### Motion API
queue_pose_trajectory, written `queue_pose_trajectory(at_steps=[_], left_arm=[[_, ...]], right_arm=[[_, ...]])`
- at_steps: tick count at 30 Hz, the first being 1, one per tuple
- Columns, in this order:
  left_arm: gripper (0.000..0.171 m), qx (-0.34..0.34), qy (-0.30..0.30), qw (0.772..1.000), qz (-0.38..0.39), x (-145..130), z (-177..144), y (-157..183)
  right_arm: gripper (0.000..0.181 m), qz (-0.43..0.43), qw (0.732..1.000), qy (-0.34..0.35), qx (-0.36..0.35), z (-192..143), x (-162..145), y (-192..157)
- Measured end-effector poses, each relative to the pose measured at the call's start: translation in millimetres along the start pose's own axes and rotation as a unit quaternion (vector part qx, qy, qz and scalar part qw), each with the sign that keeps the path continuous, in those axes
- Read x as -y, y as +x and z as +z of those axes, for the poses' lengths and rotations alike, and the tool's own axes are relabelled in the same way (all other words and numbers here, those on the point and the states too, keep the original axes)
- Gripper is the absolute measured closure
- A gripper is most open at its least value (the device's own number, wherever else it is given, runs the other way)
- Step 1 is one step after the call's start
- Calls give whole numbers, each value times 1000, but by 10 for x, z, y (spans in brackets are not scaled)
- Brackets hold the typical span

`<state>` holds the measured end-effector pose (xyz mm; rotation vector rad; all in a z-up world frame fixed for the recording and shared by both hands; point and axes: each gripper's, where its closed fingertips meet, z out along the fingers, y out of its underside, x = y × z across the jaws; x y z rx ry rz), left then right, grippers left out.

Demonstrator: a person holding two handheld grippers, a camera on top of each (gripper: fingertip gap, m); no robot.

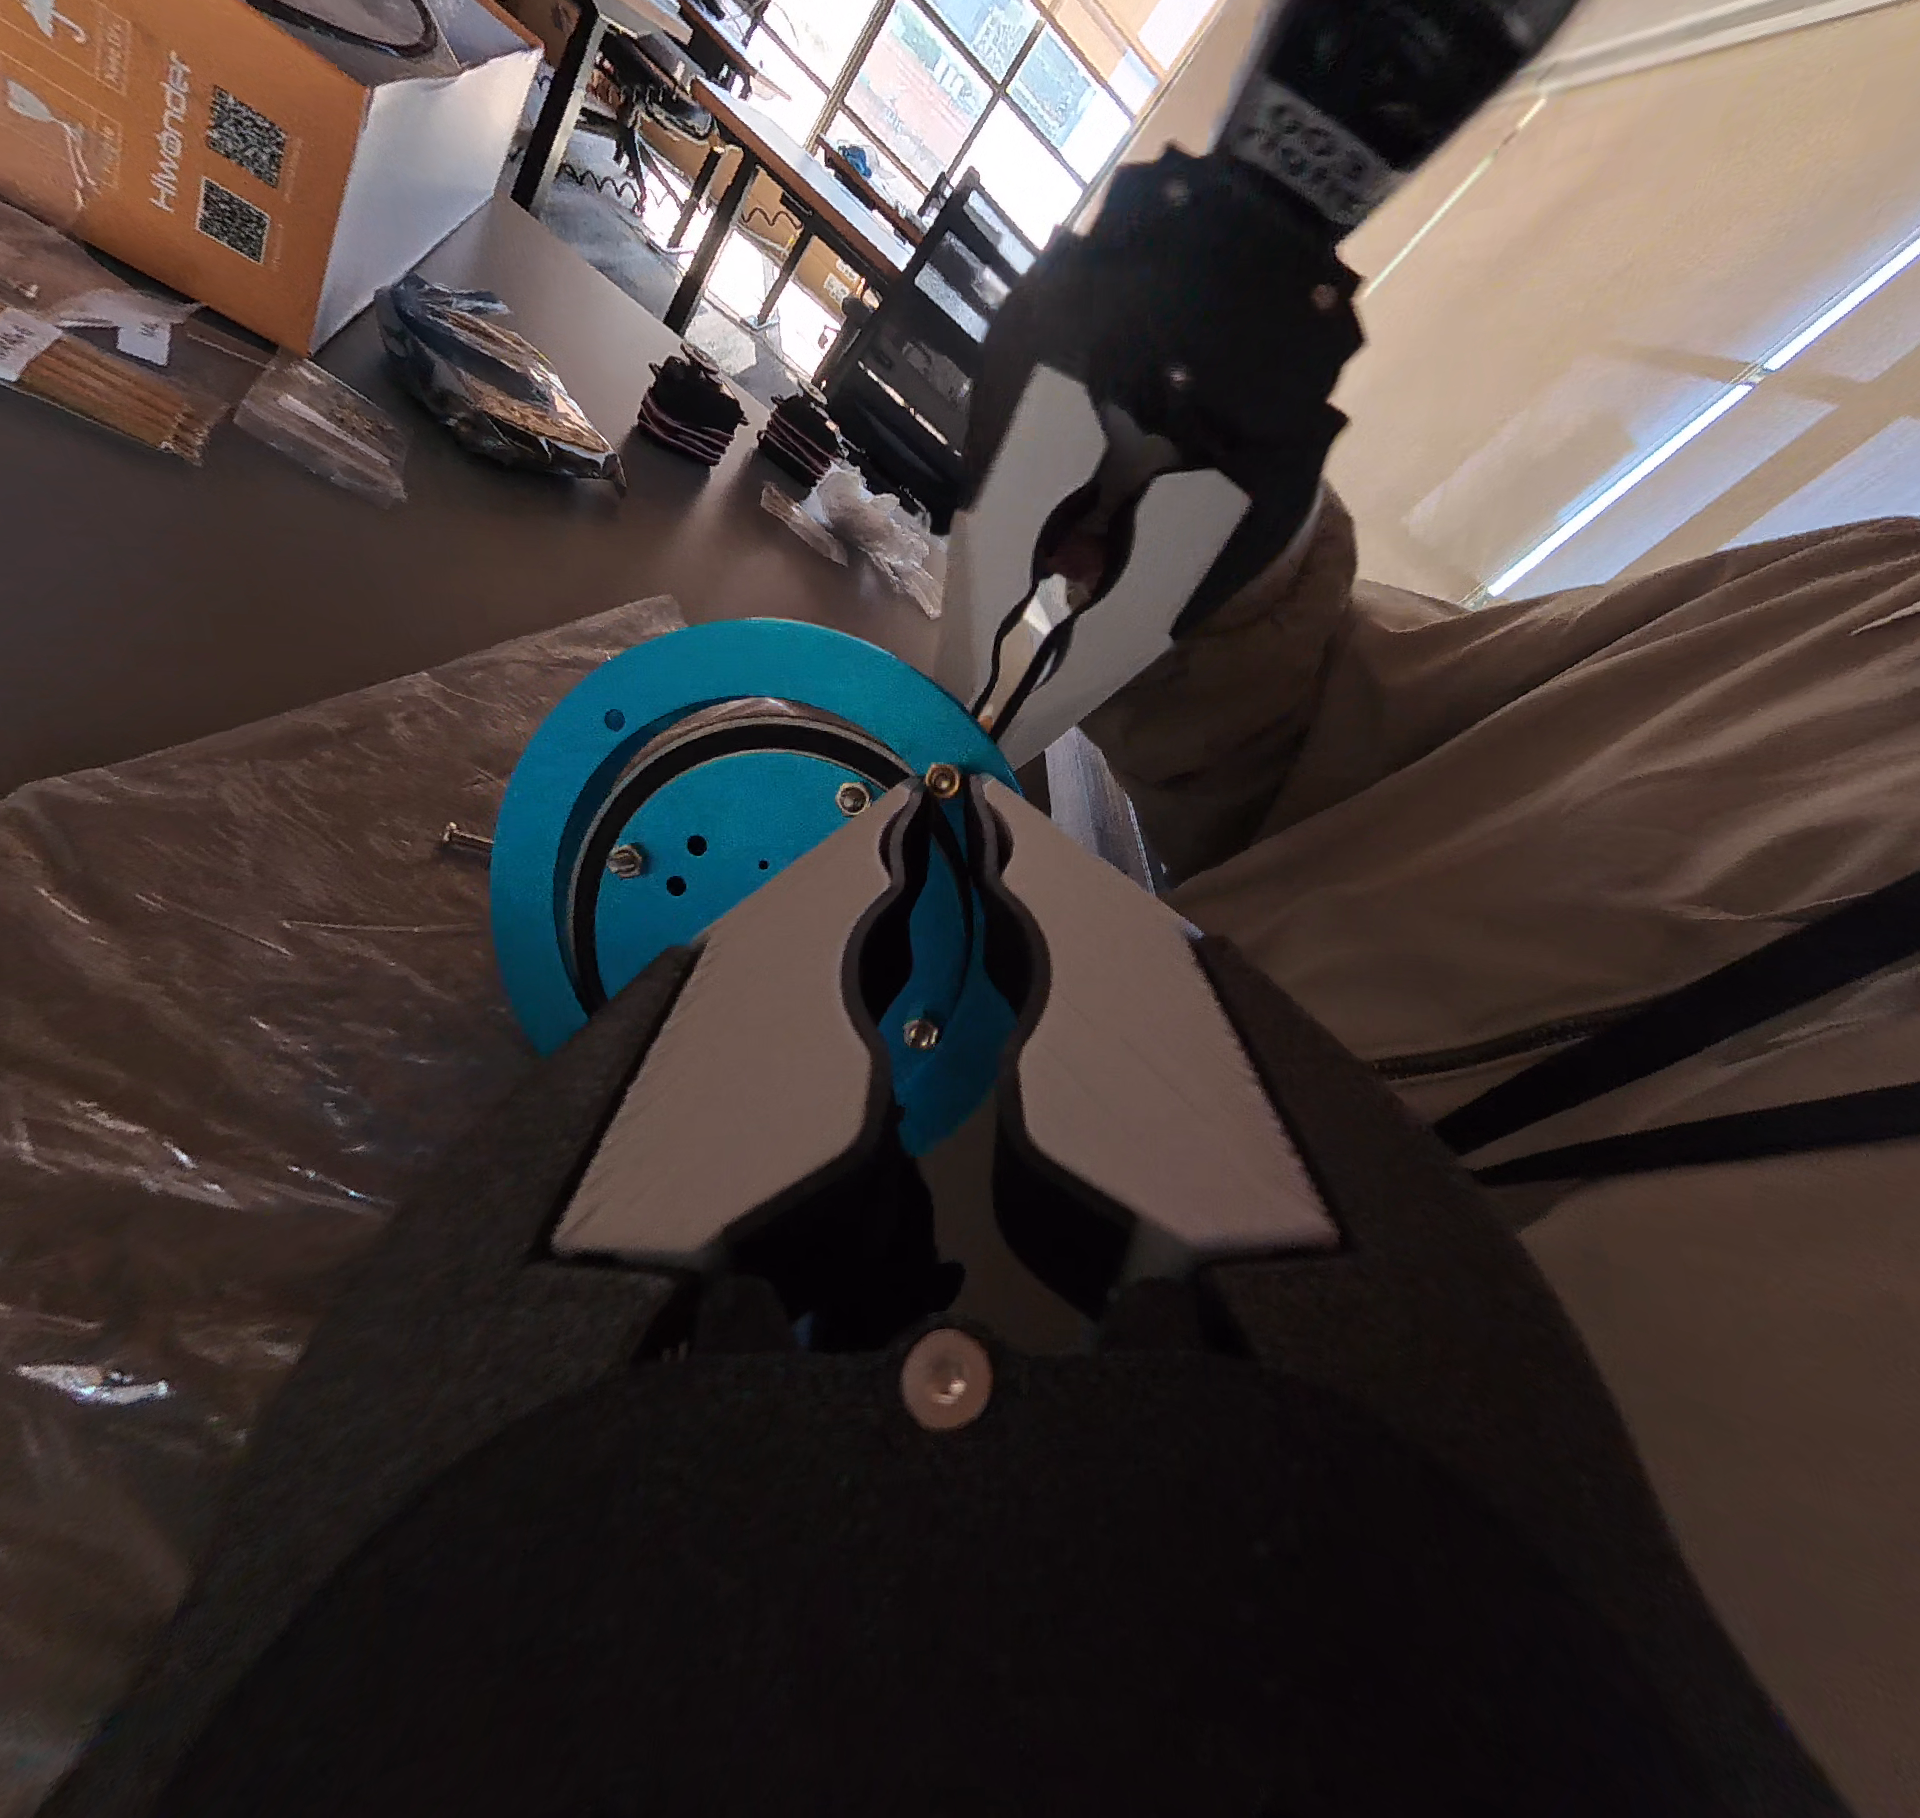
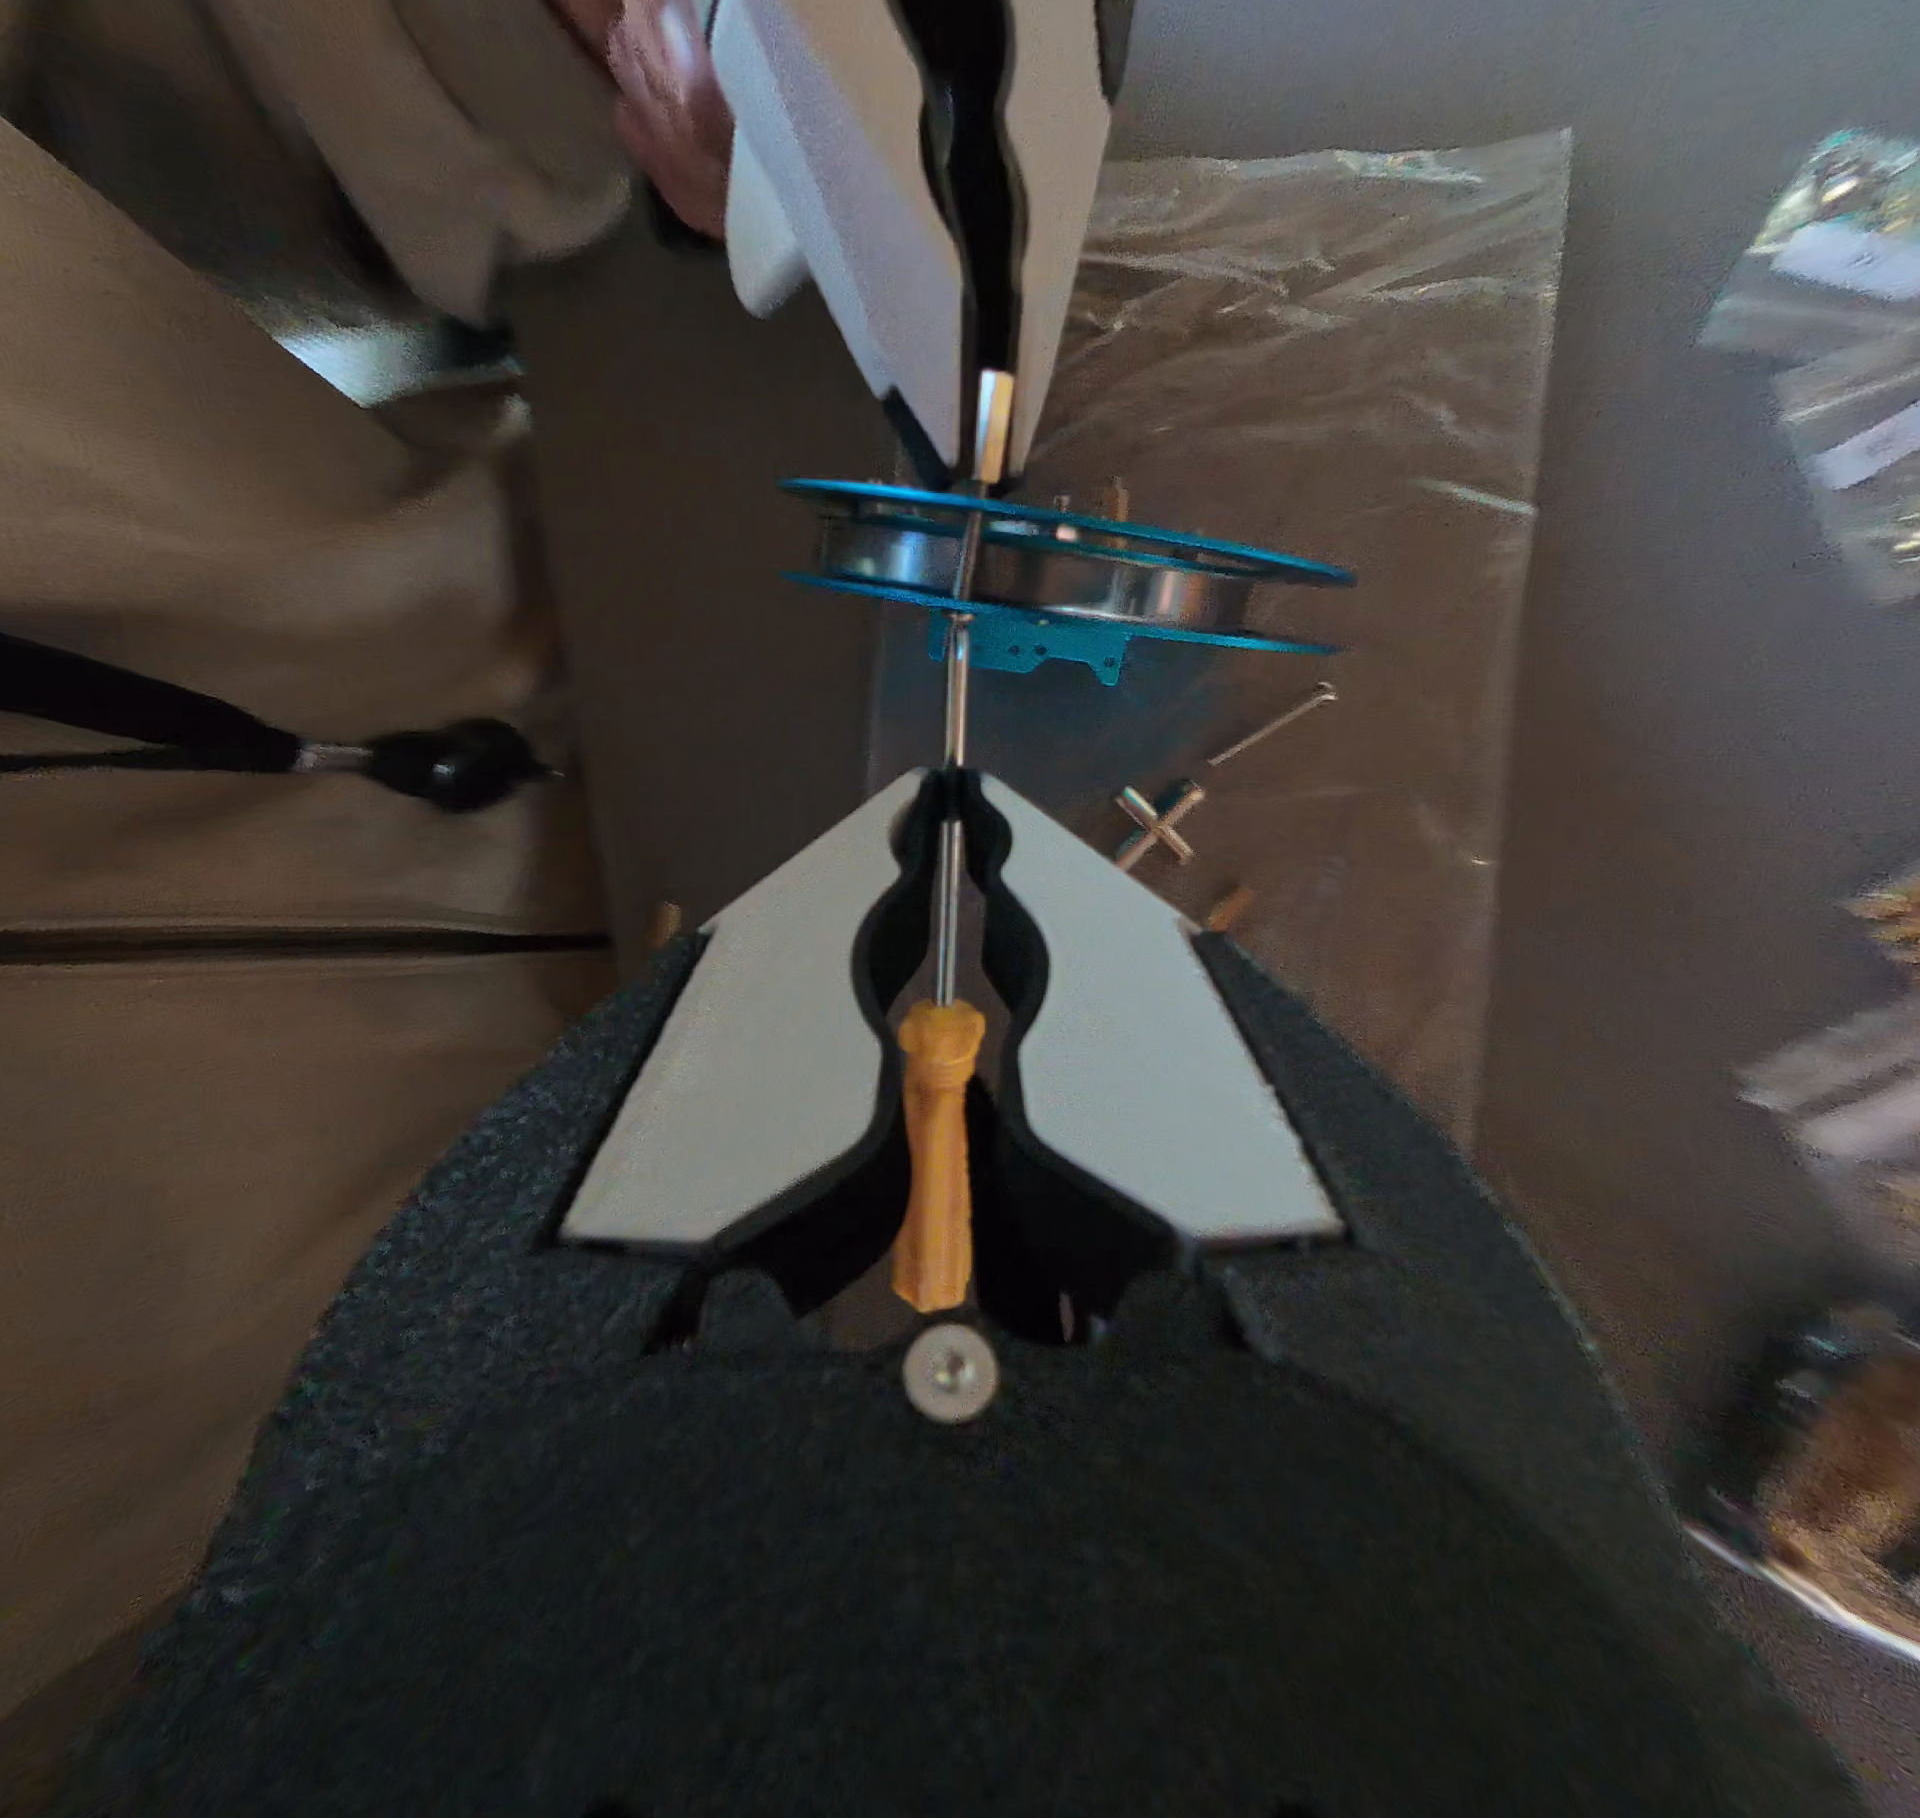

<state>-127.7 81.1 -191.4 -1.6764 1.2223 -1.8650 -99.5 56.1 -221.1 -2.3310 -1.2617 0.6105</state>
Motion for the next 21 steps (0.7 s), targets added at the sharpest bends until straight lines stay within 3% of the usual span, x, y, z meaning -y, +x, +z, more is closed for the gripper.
queue_pose_trajectory(at_steps=[3, 12, 21], left_arm=[[168, -2, 13, 1000, -11, 17, -10, -15], [167, 9, 95, 993, -65, 97, -17, -26], [169, -16, 174, 972, -160, 168, -16, -100]], right_arm=[[179, 37, 997, 32, 54, 26, 12, 23], [179, 93, 987, 92, 90, 136, 66, -86], [179, 131, 976, 152, 90, 211, 140, -88]])
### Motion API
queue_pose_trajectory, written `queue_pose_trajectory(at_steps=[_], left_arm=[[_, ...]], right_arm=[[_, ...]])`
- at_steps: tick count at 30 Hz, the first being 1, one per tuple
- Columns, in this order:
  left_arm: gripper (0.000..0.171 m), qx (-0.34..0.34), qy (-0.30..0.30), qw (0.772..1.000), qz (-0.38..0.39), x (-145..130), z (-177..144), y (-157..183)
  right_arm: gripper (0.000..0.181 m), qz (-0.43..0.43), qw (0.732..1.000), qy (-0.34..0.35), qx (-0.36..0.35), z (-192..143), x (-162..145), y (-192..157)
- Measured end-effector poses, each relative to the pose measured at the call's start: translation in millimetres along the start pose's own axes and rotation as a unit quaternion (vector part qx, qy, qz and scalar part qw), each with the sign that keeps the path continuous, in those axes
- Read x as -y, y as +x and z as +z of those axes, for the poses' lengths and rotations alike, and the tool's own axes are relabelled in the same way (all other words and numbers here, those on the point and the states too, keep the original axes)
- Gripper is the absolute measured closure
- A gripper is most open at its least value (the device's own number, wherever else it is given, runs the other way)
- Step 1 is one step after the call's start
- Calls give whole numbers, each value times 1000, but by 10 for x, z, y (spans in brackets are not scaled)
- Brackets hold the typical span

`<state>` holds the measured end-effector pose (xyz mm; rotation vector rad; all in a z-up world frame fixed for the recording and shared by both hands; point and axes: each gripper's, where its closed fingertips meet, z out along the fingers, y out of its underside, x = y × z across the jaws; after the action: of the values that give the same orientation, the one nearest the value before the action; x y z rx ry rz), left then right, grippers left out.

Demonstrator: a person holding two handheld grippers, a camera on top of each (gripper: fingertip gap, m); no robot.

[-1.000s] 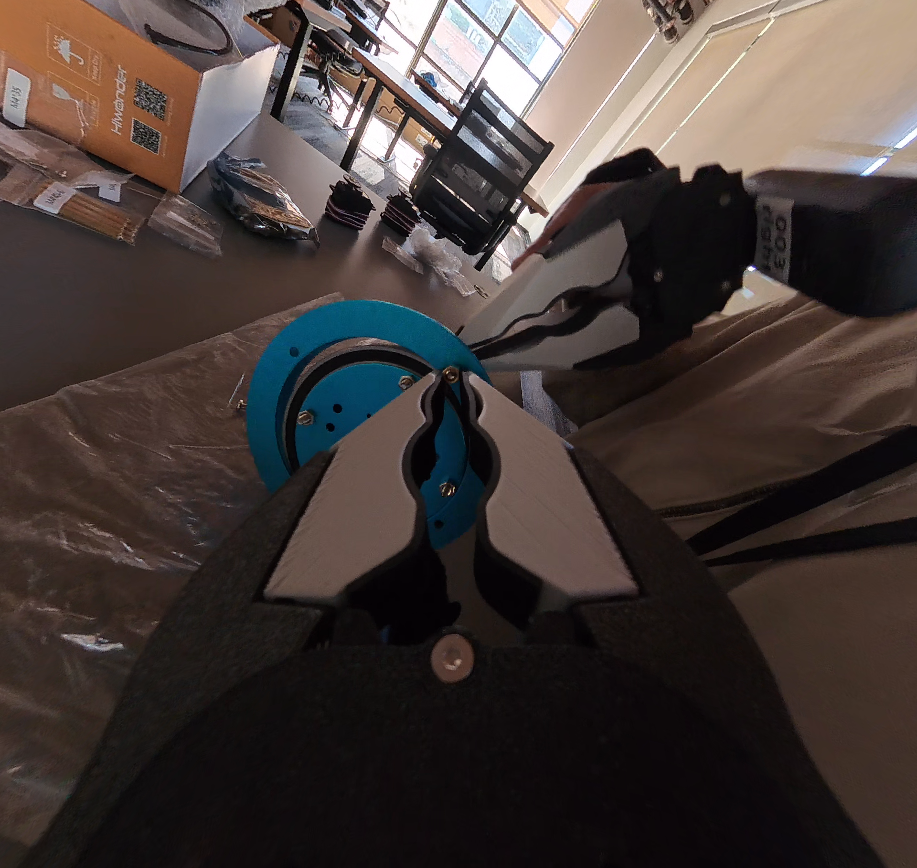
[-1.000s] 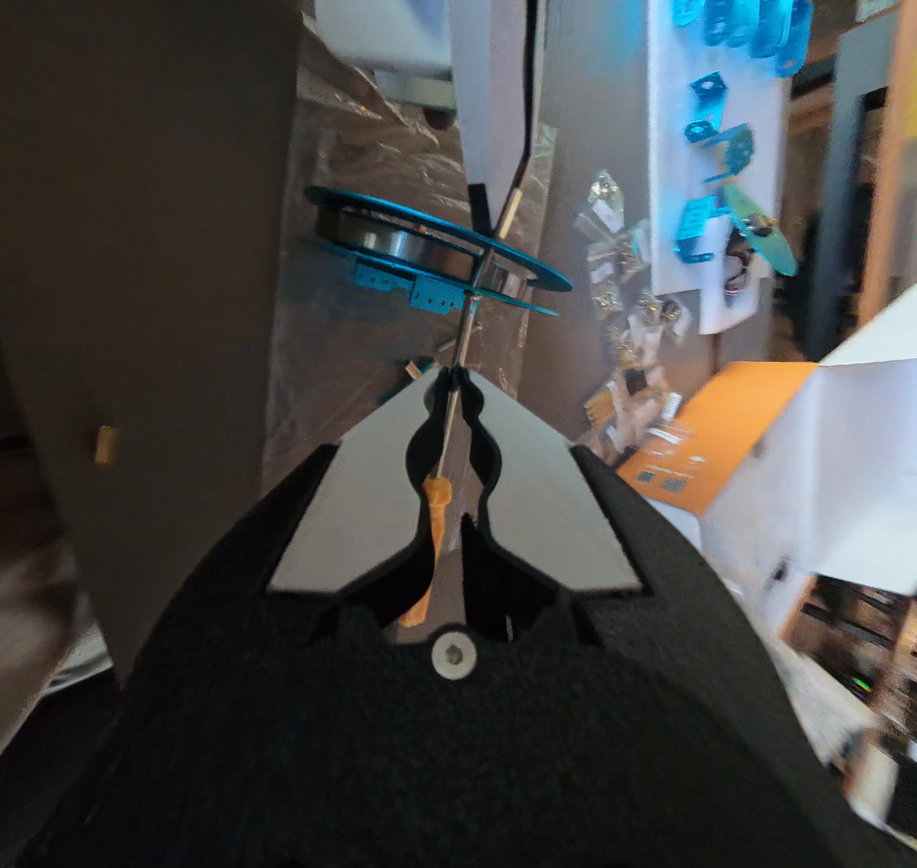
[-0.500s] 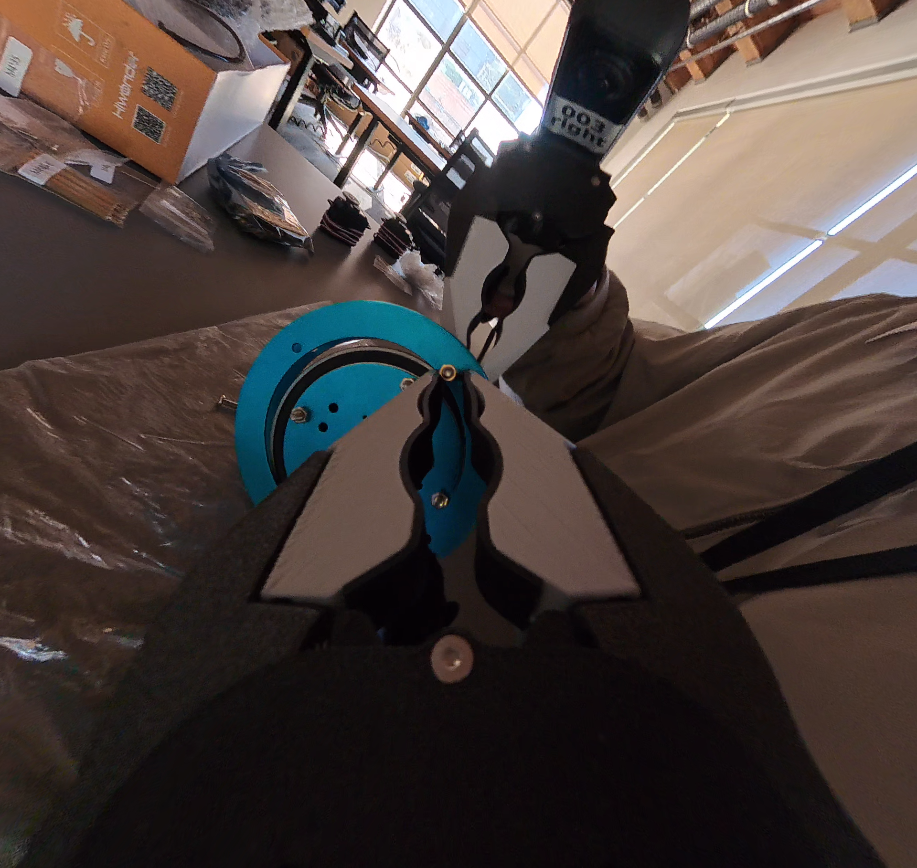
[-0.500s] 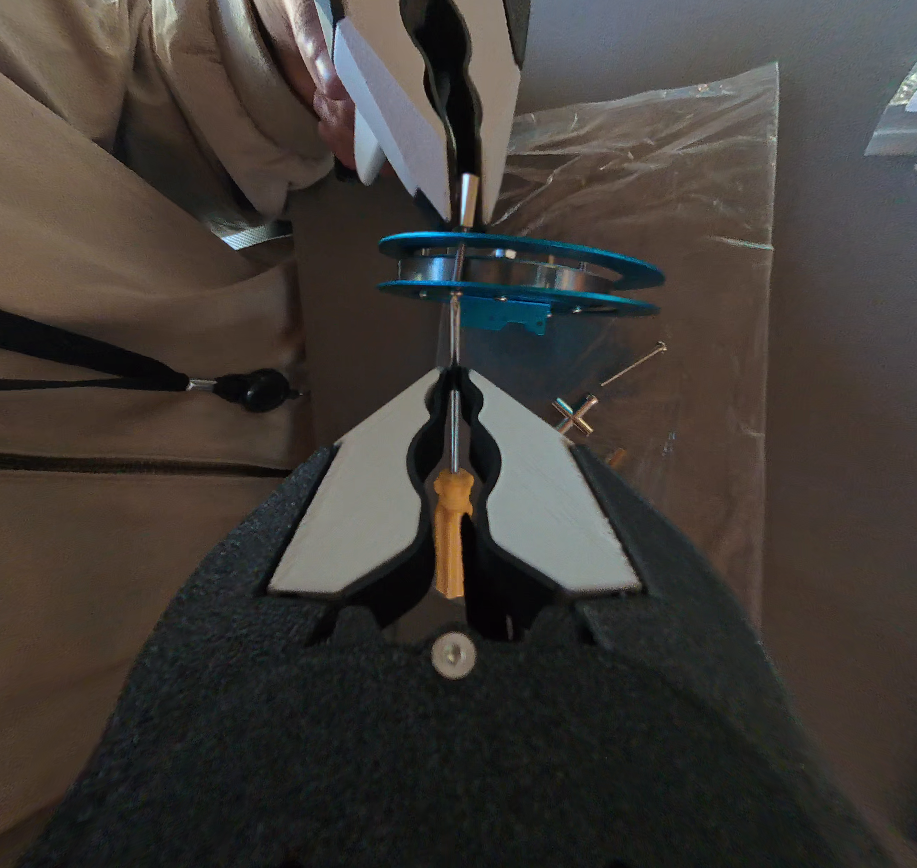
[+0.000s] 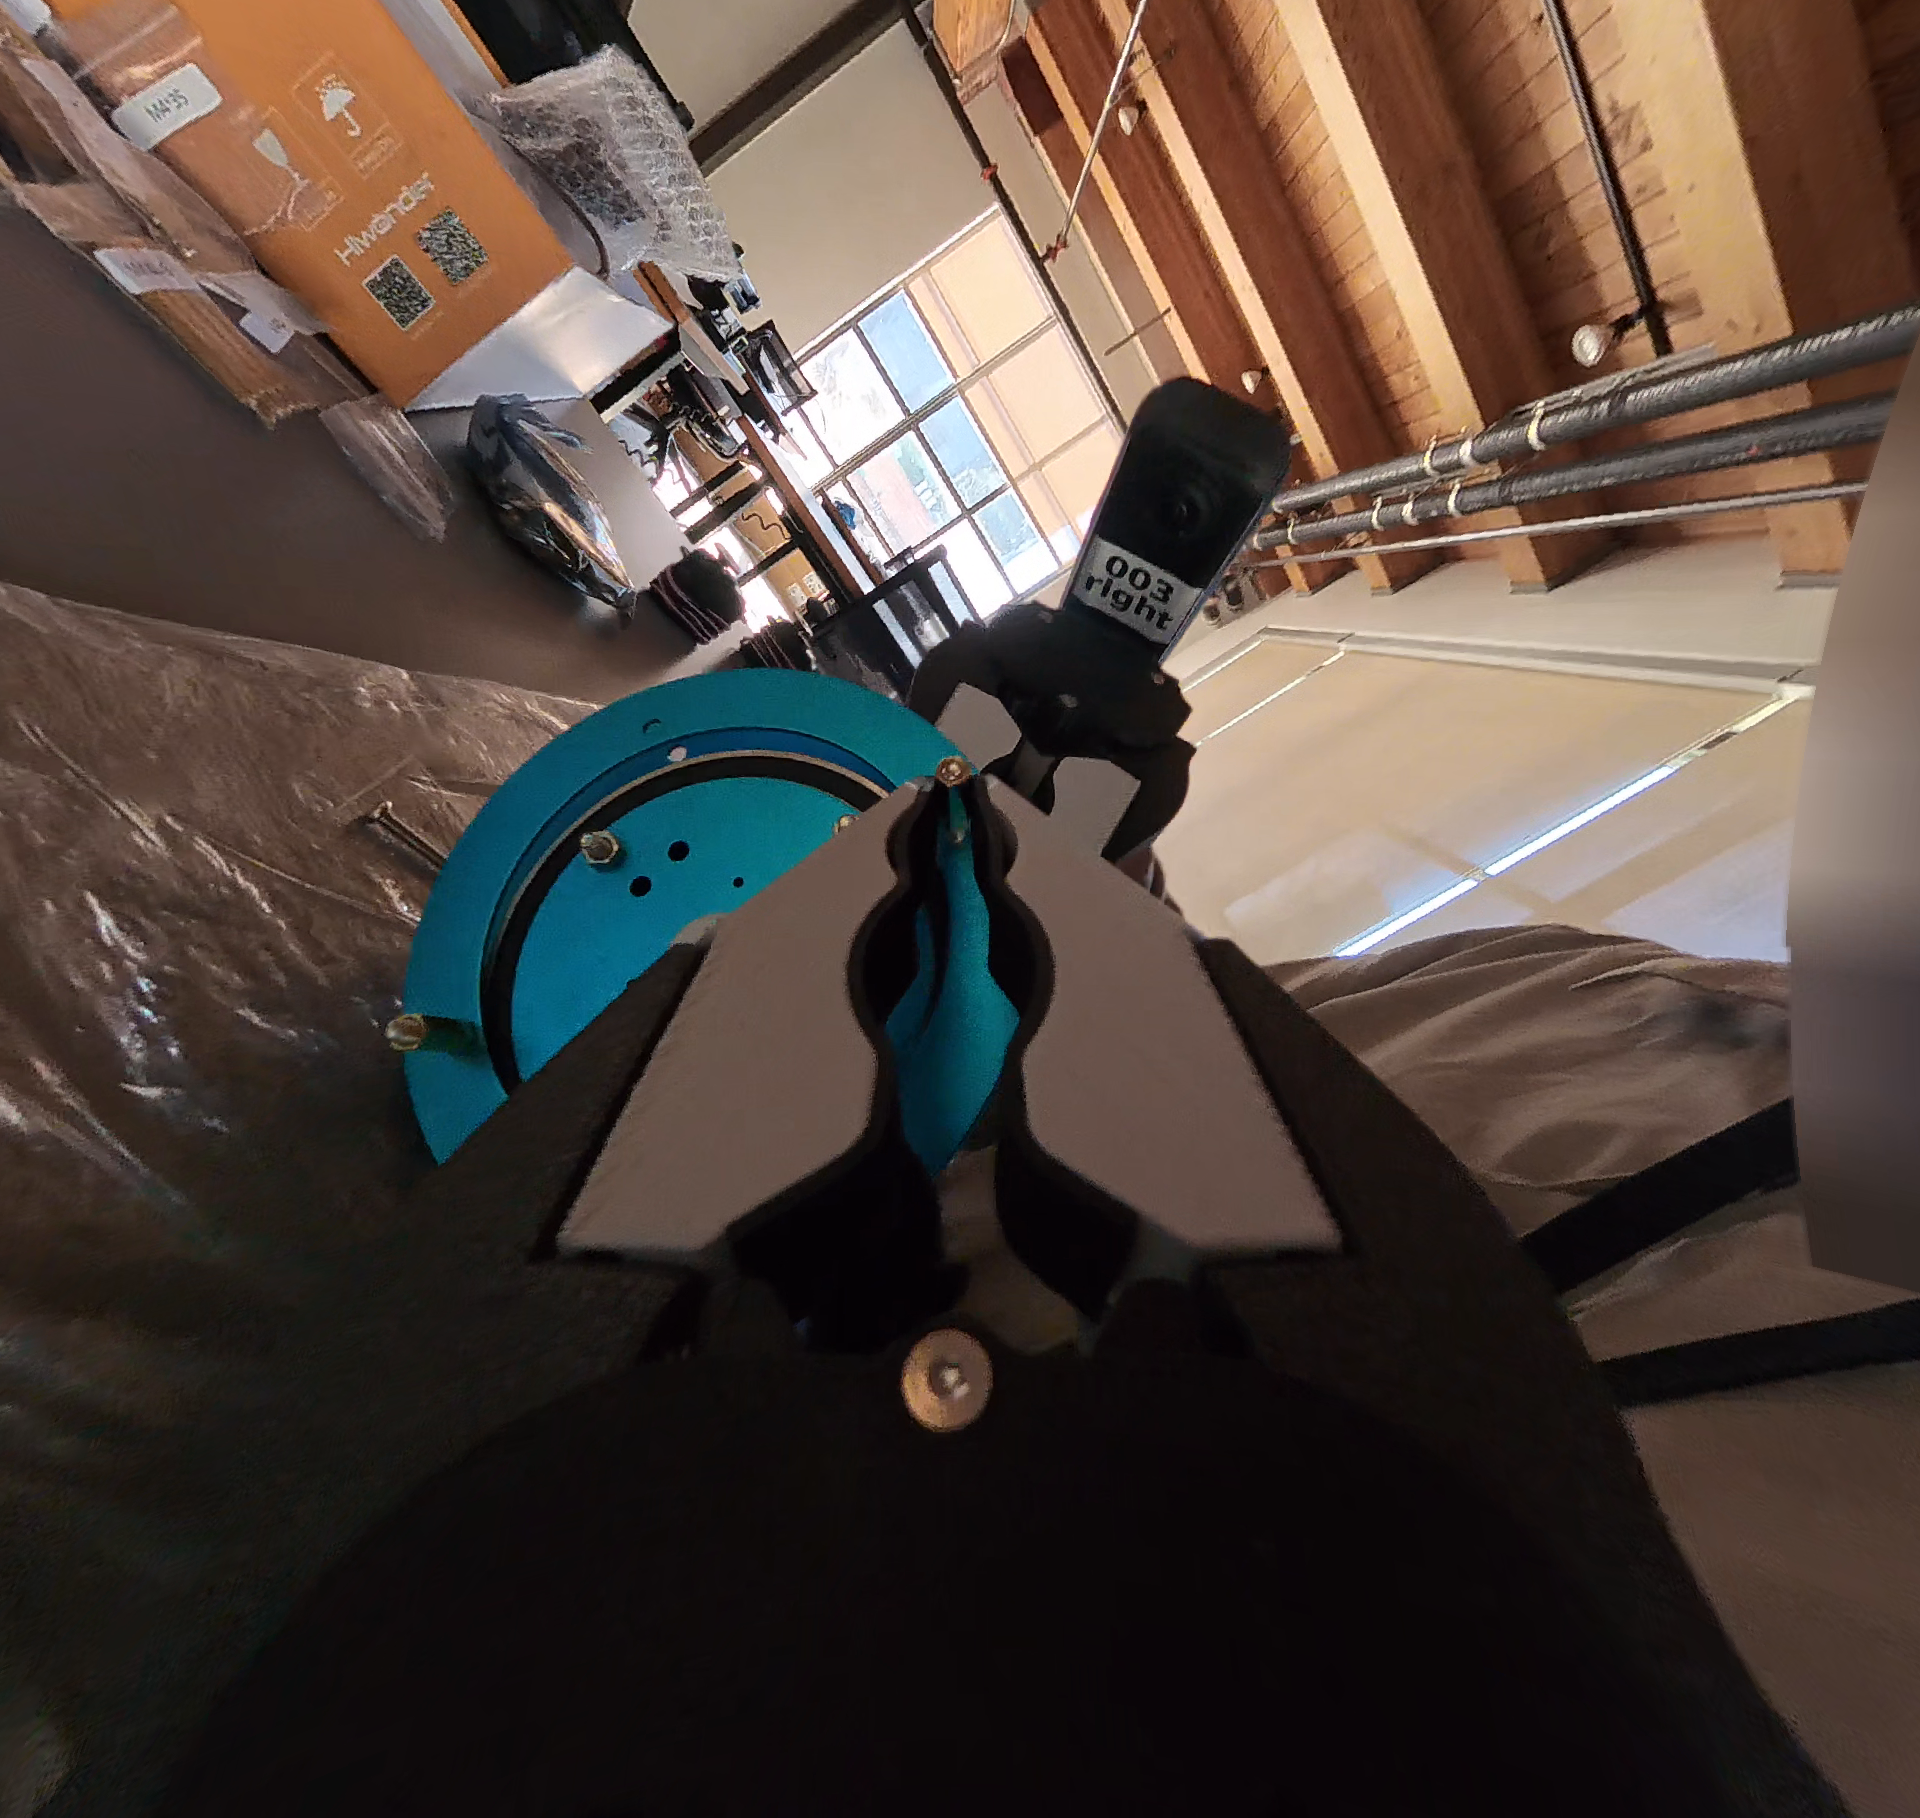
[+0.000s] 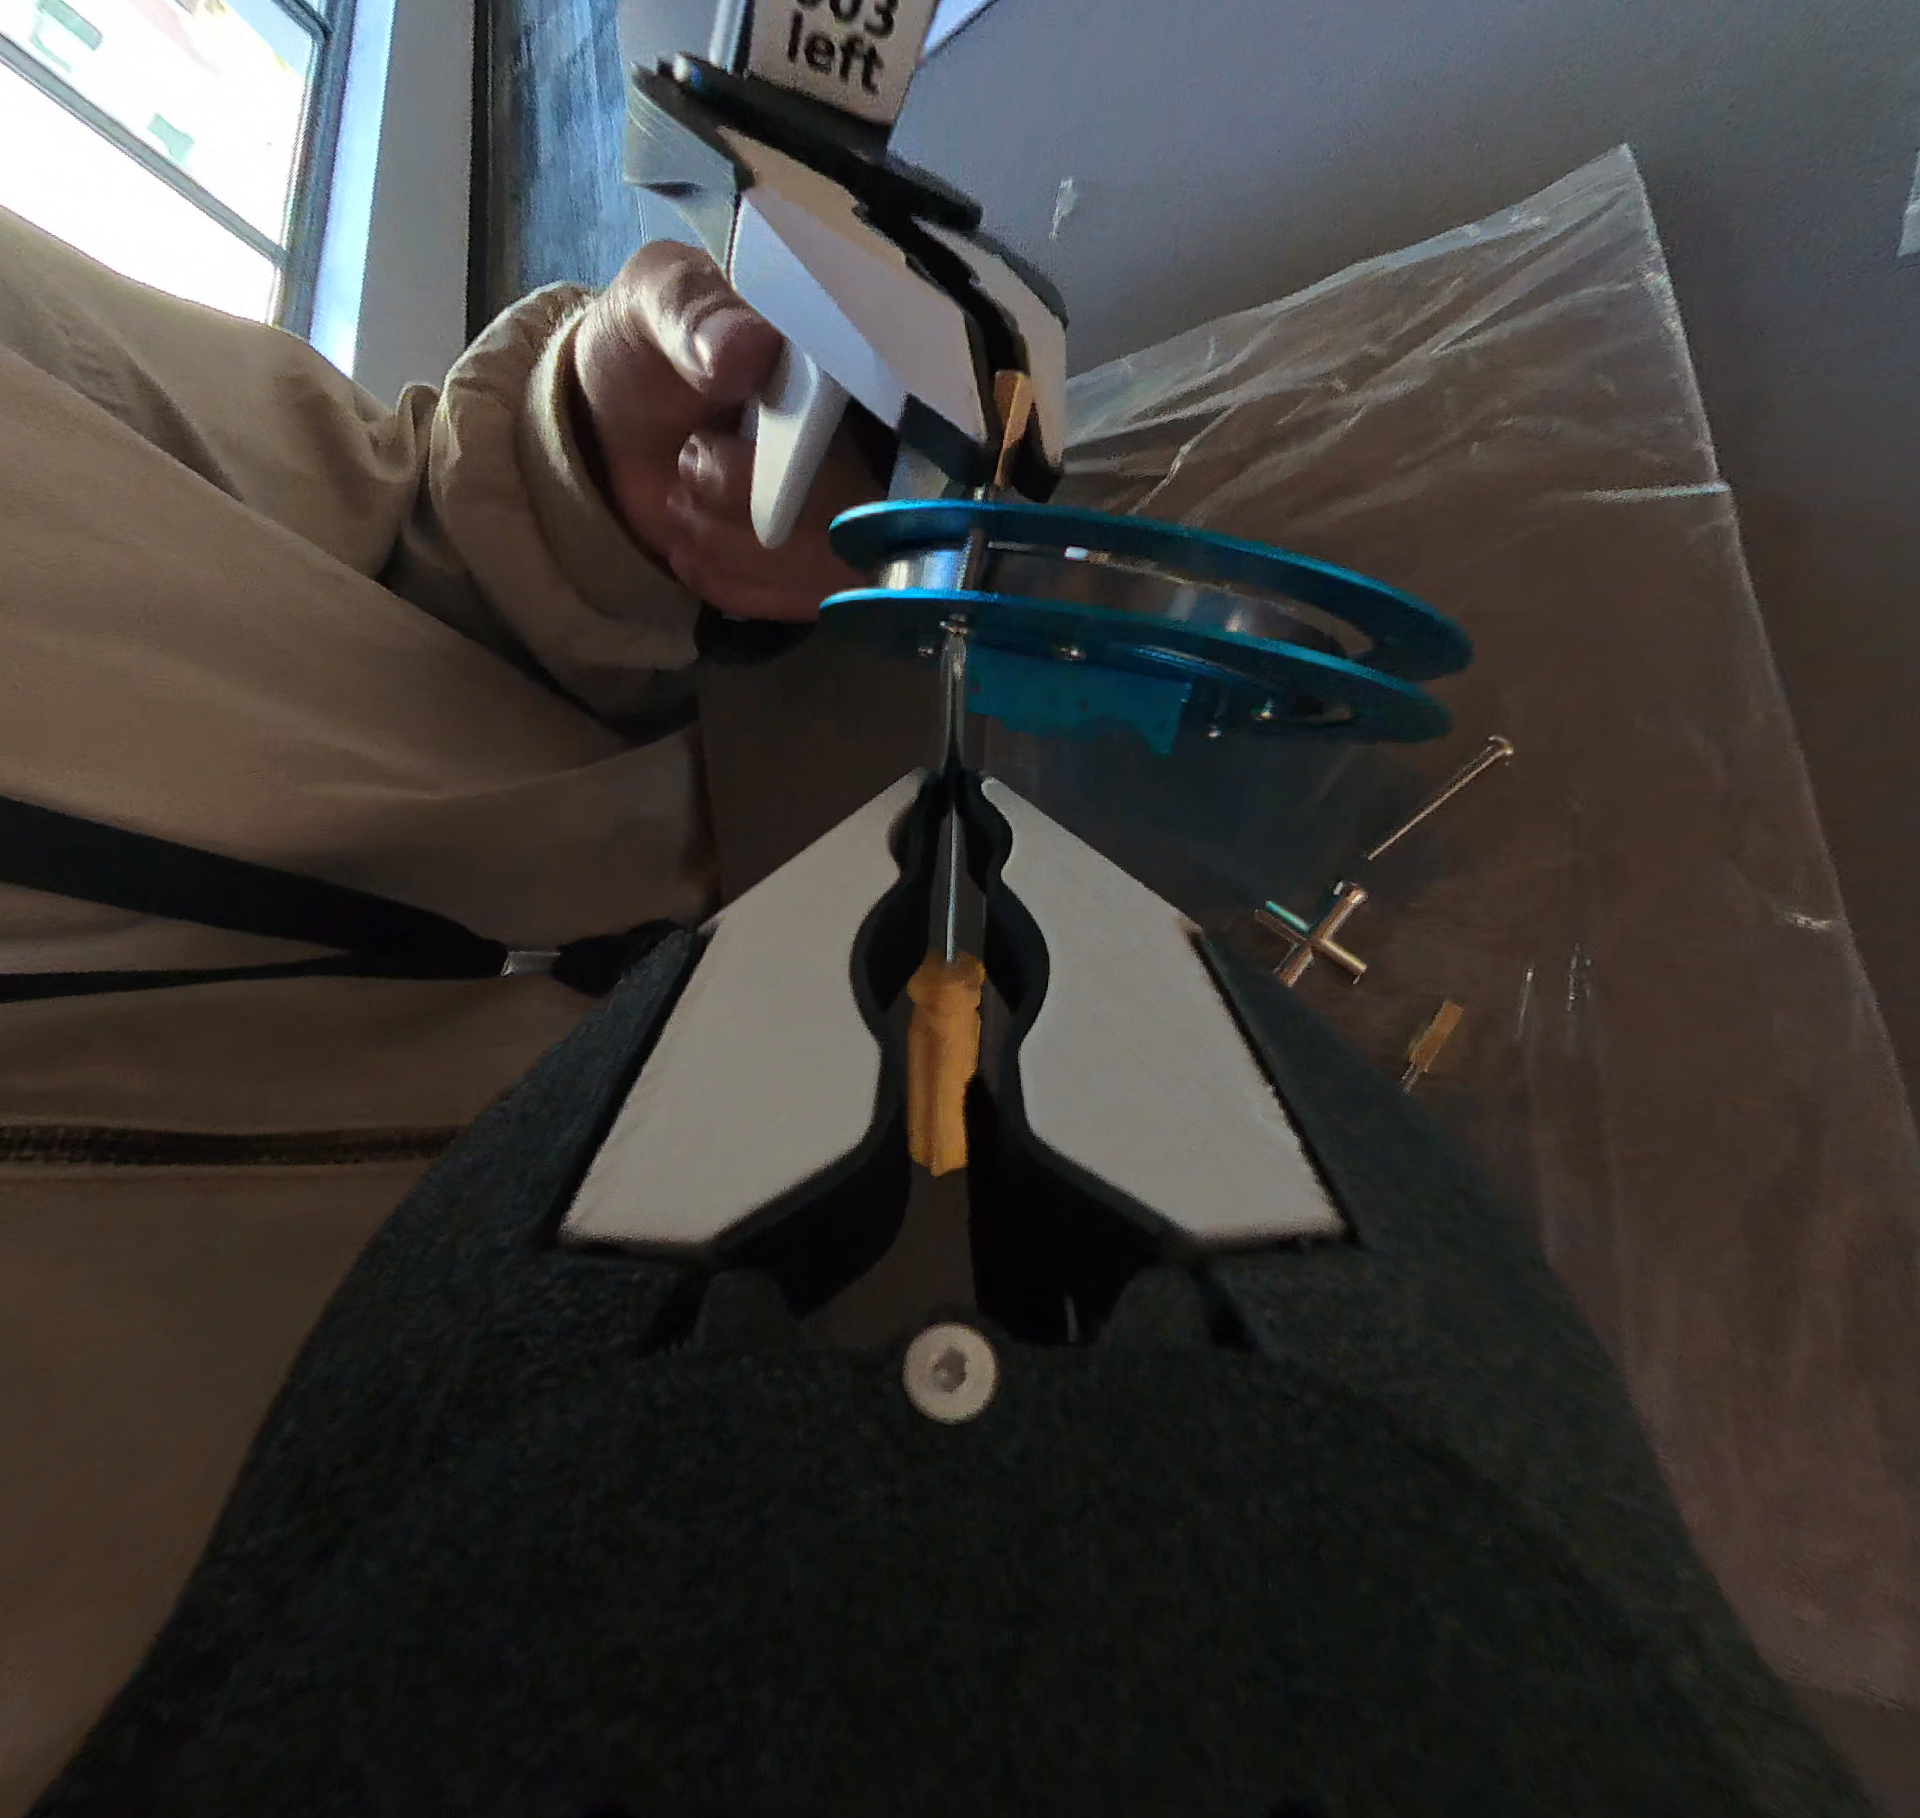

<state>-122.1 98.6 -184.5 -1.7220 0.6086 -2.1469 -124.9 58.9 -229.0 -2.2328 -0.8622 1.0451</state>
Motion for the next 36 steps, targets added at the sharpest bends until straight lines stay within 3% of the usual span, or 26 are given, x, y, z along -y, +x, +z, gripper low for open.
queue_pose_trajectory(at_steps=[10, 16, 26, 29, 32, 34, 36], left_arm=[[168, 14, -10, 1000, 10, -42, 41, -13], [168, 43, -50, 994, 82, -121, 95, 19], [168, 63, -67, 990, 103, -166, 182, 2], [168, 49, -68, 991, 103, -183, 185, 31], [169, -1, -60, 996, 69, -198, 174, 84], [169, -31, -63, 996, 60, -213, 160, 126], [169, -64, -55, 995, 52, -199, 157, 212]], right_arm=[[173, -96, 987, 82, -95, -30, 21, 58], [174, -59, 990, 108, -69, -33, -12, 44], [180, -20, 994, 88, -64, -94, -85, 66], [180, -14, 997, 74, -19, -92, -94, 21], [180, 47, 991, 61, 112, -128, -93, -117], [180, 97, 973, 51, 205, -164, -88, -206], [181, 167, 934, 48, 313, -219, -39, -327]])
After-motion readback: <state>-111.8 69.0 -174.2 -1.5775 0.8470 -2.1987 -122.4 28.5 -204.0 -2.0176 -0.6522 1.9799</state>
